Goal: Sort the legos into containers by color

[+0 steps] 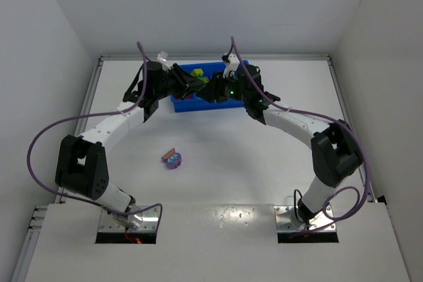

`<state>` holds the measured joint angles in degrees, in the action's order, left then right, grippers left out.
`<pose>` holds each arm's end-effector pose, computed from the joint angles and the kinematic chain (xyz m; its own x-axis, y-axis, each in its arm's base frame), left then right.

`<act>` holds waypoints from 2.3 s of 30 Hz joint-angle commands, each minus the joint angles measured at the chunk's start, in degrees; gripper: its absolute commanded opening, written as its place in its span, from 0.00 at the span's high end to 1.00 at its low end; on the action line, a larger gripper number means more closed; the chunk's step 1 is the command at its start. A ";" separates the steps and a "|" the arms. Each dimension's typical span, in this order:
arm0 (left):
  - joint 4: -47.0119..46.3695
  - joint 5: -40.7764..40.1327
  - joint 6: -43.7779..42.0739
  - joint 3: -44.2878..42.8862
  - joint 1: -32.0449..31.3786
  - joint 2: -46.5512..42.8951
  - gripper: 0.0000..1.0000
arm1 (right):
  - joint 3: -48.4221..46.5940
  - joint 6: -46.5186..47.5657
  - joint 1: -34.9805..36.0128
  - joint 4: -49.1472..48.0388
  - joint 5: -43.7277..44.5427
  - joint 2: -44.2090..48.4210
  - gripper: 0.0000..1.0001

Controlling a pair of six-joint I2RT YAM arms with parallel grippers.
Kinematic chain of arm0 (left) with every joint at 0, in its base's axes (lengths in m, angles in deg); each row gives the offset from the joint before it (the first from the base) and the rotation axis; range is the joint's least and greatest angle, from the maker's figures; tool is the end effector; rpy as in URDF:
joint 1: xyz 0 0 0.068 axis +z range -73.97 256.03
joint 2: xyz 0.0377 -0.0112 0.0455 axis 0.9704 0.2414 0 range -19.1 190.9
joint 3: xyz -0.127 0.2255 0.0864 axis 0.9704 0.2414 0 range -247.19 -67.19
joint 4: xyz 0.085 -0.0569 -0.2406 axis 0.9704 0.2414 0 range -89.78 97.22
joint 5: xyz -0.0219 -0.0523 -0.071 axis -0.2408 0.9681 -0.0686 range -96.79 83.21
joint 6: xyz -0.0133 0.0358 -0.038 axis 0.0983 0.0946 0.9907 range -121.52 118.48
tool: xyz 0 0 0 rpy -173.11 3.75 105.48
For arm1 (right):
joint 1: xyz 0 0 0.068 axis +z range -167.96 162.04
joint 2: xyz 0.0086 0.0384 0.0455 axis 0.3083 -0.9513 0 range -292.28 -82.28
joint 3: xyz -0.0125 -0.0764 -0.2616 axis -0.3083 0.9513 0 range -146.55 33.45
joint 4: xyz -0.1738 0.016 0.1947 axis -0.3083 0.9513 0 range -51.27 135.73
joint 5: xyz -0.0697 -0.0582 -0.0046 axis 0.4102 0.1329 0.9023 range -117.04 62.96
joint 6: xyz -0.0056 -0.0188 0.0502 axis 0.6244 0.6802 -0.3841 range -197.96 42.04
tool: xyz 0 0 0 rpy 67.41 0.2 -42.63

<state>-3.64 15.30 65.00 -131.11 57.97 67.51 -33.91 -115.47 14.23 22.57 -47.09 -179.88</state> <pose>0.3331 -0.1228 0.3035 -0.6961 -0.6669 -0.2658 -0.0321 0.3989 -0.9165 0.3329 0.2239 0.2774 -0.6395 0.2733 -0.7186 -0.4948 0.5690 0.6568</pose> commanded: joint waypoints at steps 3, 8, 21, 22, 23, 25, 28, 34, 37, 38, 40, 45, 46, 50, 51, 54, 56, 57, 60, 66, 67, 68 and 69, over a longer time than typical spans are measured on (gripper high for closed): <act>-2.91 -0.64 -0.07 -1.73 1.36 -1.35 1.00 | -0.07 3.23 0.25 -4.23 -2.80 1.88 1.00; -2.38 -3.28 -4.46 -2.96 7.16 -1.88 1.00 | 5.21 8.51 0.25 -3.08 -4.20 9.44 1.00; 3.77 5.15 -23.53 -2.98 13.76 -5.48 1.00 | -13.05 11.15 -4.05 -0.89 -0.07 -13.20 1.00; 3.77 6.29 -24.85 -2.96 13.76 -6.62 1.00 | -15.07 10.28 -4.06 -0.10 -0.68 -15.40 1.00; 3.77 6.91 -27.82 -2.36 13.76 -7.15 1.00 | -19.44 9.75 -4.67 0.51 -0.69 -17.51 1.00; 5.17 8.23 -30.30 -2.35 13.76 -8.29 1.00 | -26.73 9.74 -5.28 4.18 -1.21 -24.02 1.00; 7.54 9.38 -34.61 -2.35 13.76 -9.87 1.00 | -33.95 9.22 -5.81 7.62 -1.74 -30.53 0.95; 10.00 15.09 -40.85 -1.82 14.37 -9.10 1.00 | -39.96 9.92 -5.82 10.80 -1.13 -35.37 0.37; 12.80 19.65 -47.25 -2.52 14.37 -7.34 1.00 | -38.74 8.70 -6.43 9.75 -5.07 -34.33 0.15; 13.61 20.97 -49.45 -3.22 14.37 -7.33 1.00 | -38.21 8.17 -7.04 9.05 -7.52 -32.49 0.13; 15.71 21.60 -53.07 -3.23 14.37 -5.93 1.00 | -35.75 6.06 -8.10 7.48 -11.73 -30.03 0.12; 20.46 19.59 -62.28 -3.76 11.31 -5.40 1.00 | -28.64 -5.42 -12.83 1.41 -24.39 -20.46 0.12; 20.47 18.88 -63.61 -3.76 10.34 -5.40 1.00 | -27.67 -6.77 -13.37 0.88 -28.07 -19.13 0.12; 21.70 13.87 -67.92 -3.76 5.68 -6.01 1.00 | -22.75 -13.36 -13.99 0.17 -35.74 -14.82 0.12; 22.22 12.64 -68.80 -3.76 4.63 -6.01 1.00 | -22.13 -14.50 -13.99 0.95 -37.15 -14.81 0.12; 23.28 7.11 -72.31 -4.28 0.23 -6.01 1.00 | -18.70 -16.54 -12.85 1.83 -40.41 -11.84 0.11; 23.28 3.60 -73.90 -4.81 -2.22 -6.53 1.00 | -16.33 -16.54 -12.15 1.84 -39.54 -10.60 0.11; 23.80 2.88 -73.90 -4.81 -2.76 -6.54 1.00 | -16.32 -15.84 -12.15 3.23 -39.54 -10.59 0.09; 23.81 0.25 -74.43 -6.04 -3.47 -6.54 1.00 | -15.70 -13.11 -11.53 6.84 -36.55 -9.98 0.09; 23.81 -2.48 -74.43 -8.23 -4.08 -6.54 1.00 | -15.10 -11.44 -11.53 12.64 -34.35 -9.98 0.09; 23.81 -2.49 -74.43 -8.24 -4.08 -6.54 1.00 | -15.09 -10.74 -10.92 12.65 -34.87 -9.98 0.09; 23.81 -2.49 -74.43 -8.24 -4.08 -6.54 1.00 | -15.09 -10.04 -10.91 12.65 -34.88 -9.98 0.09; 23.81 -2.49 -74.43 -8.24 -4.08 -6.54 1.00 | -15.09 -10.03 -10.22 13.17 -34.88 -9.98 0.09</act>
<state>21.41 14.14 -8.38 -137.08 54.34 62.92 -49.36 -127.04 3.12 34.76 -82.04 -191.34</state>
